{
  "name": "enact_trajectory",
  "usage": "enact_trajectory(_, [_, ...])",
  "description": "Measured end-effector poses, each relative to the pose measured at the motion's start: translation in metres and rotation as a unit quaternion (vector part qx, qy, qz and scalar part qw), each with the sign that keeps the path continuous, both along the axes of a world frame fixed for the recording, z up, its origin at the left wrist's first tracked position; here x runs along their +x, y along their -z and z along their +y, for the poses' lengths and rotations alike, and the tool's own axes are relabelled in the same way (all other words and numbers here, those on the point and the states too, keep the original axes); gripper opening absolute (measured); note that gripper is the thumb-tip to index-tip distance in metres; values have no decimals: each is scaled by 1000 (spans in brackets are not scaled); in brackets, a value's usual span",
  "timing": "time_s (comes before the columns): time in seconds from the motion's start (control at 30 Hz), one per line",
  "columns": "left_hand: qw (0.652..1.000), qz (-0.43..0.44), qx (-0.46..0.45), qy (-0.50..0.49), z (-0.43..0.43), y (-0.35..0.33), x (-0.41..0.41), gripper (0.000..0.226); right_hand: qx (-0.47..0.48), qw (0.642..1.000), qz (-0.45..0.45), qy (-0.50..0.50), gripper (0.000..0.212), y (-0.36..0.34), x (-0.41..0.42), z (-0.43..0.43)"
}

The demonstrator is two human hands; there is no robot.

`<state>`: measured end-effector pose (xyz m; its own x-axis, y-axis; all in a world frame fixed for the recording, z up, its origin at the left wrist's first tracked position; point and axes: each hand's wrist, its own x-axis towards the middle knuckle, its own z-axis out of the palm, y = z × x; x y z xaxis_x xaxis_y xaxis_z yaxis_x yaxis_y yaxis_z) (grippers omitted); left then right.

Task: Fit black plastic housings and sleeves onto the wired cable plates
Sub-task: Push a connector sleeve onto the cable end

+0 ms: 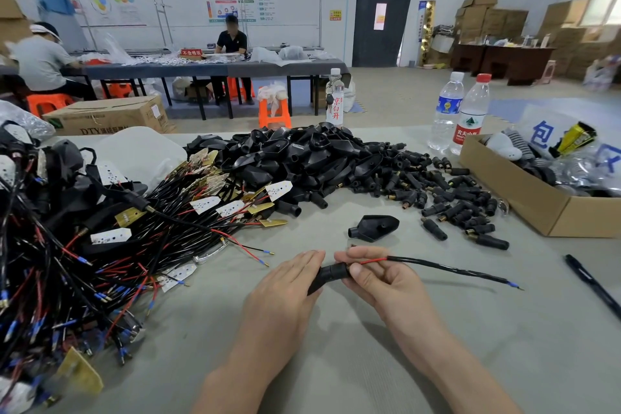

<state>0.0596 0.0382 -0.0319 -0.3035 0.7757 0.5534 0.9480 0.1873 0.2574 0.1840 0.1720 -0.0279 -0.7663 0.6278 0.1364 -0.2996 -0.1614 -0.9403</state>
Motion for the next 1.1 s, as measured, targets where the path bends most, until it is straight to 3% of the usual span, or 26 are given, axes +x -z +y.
enact_trajectory(0.1, [1000, 3, 4, 0, 1, 1, -1, 54, -8, 1000, 1, -7, 30, -2, 1, 0])
enact_trajectory(0.23, [1000, 24, 9, 0, 2, 2, -2, 54, -40, 999, 14, -8, 26, -3, 0, 0])
enact_trajectory(0.43, [1000, 1, -3, -28, 2, 2, -2, 50, -28, 994, -11, 101, 15, -2, -2, -2])
enact_trajectory(0.67, [999, -18, -4, -35, 3, 5, -3, 50, -12, 988, -33, 153, 16, -2, -2, 0])
enact_trajectory(0.97, [994, -57, 84, -27, 5, 2, -3, 41, -36, 976, -35, 211, 15, -5, 3, 8])
enact_trajectory(1.1, [991, -48, 119, -24, 6, 1, -2, 23, -34, 975, -37, 215, 14, -5, 4, 7])
